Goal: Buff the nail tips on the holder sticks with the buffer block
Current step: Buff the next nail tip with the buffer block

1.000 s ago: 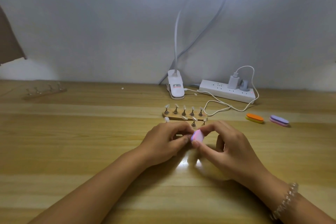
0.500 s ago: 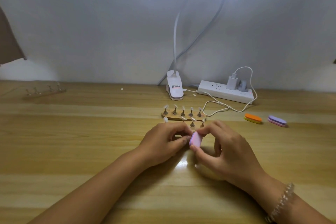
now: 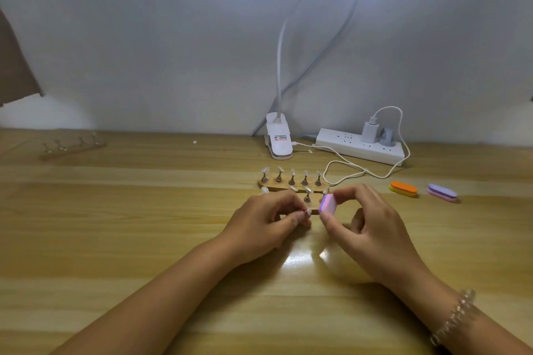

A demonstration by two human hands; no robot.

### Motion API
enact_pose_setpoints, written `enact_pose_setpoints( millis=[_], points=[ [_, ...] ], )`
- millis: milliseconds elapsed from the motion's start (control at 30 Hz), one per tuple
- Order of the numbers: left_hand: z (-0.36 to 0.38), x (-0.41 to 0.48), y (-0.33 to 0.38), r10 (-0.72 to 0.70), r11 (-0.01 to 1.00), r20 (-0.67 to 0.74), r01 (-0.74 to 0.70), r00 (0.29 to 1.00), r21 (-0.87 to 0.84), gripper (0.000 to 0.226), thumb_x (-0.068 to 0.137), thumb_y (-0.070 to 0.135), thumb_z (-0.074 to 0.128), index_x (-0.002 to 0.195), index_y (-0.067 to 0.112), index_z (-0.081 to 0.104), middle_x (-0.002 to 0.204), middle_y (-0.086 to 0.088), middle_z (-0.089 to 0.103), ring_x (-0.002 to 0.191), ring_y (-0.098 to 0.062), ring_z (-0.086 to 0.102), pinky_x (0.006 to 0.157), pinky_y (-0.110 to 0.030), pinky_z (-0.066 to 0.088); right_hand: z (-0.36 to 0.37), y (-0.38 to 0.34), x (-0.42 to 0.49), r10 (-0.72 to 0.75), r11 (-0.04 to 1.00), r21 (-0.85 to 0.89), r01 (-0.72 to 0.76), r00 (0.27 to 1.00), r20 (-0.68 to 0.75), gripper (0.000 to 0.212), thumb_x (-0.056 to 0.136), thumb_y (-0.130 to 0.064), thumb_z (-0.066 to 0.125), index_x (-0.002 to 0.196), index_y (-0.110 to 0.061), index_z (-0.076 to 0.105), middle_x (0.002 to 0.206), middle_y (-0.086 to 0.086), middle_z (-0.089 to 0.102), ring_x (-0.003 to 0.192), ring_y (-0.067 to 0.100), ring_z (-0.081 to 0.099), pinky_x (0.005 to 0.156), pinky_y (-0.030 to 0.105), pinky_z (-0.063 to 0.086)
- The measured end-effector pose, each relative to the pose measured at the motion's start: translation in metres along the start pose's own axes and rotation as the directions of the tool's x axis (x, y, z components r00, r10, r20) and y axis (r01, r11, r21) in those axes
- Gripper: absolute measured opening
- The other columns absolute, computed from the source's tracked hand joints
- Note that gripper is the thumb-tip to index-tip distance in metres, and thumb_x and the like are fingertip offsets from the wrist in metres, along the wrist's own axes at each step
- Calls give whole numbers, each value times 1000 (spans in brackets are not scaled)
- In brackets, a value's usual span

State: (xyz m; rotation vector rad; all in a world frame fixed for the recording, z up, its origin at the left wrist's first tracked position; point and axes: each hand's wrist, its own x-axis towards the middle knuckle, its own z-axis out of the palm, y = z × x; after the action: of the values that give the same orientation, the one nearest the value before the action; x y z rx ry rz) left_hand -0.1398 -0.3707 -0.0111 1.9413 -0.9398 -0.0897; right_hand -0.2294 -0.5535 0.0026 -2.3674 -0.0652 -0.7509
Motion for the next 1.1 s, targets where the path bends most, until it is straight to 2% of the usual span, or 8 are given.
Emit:
enact_pose_setpoints(
  millis=[133, 233, 367, 500, 600, 800, 1000, 1100],
  points=[
    [-1, 1, 0, 15, 998, -2, -15, 1000, 54, 13, 96, 25, 56, 100, 23, 68, 77, 16, 65, 54, 6, 53, 59, -33, 46, 3, -7, -5, -129, 983, -117, 140, 987, 97, 31, 77, -34, 76, 100, -29, 56, 96, -21, 53, 67, -14, 47, 55, 21, 36],
    [-2, 2, 1, 8, 996, 29, -11, 1000, 92, 11, 97, 28, 59, 98, 28, 69, 89, 17, 70, 59, 7, 54, 62, -32, 47, 3, -1, -1, -62, 991, -118, 65, 998, 29, 24, 80, -34, 74, 97, -29, 58, 97, -16, 55, 63, -8, 43, 59, 28, 39],
    [0, 0, 2, 26, 977, 35, -33, 999, 211, 11, 94, 32, 59, 93, 38, 67, 78, 32, 61, 64, 10, 51, 60, -22, 34, 4, -2, -4, -192, 960, -186, 211, 974, 118, 9, 85, -29, 68, 89, -25, 61, 91, -14, 57, 58, 0, 43, 54, 28, 44],
    [-1, 0, 2, -6, 987, 10, 5, 1000, 160, 12, 96, 29, 59, 93, 38, 67, 84, 25, 65, 65, 11, 54, 64, -27, 43, 2, 3, 1, -96, 985, -132, 113, 987, 127, 6, 89, -27, 66, 93, -25, 63, 91, -15, 60, 69, 2, 54, 64, 28, 45],
    [0, -1, 2, -1, 984, 17, -2, 1000, 179, 11, 97, 27, 59, 95, 34, 67, 89, 23, 67, 68, 12, 54, 64, -24, 40, -1, 2, -1, -103, 988, -110, 112, 991, 87, 10, 91, -36, 58, 97, -28, 61, 91, -17, 57, 70, 7, 56, 63, 36, 50],
    [-2, 0, 1, 2, 995, 6, -3, 1000, 100, 13, 99, 18, 56, 98, 25, 67, 92, 13, 70, 65, 8, 56, 62, -29, 46, -1, -5, -15, -116, 921, -324, 217, 946, 303, 30, 80, -60, 43, 102, -40, 46, 89, -19, 52, 71, 10, 52, 57, 28, 41],
    [-1, -1, 1, 36, 983, 20, -39, 999, 181, 11, 97, 26, 58, 95, 34, 66, 81, 30, 63, 64, 14, 52, 60, -20, 35, -2, 1, -4, -67, 997, -38, 70, 995, 79, 31, 81, -53, 62, 105, -35, 56, 79, -12, 60, 59, 13, 56, 56, 37, 49],
    [1, -2, 3, 51, 953, 23, -55, 998, 297, 9, 92, 39, 56, 97, 43, 63, 78, 43, 54, 64, 11, 50, 58, -22, 29, 0, -2, -5, -91, 996, 8, 90, 990, 112, 35, 81, -54, 63, 112, -39, 53, 82, -12, 60, 56, 16, 57, 55, 38, 51]
  ],
)
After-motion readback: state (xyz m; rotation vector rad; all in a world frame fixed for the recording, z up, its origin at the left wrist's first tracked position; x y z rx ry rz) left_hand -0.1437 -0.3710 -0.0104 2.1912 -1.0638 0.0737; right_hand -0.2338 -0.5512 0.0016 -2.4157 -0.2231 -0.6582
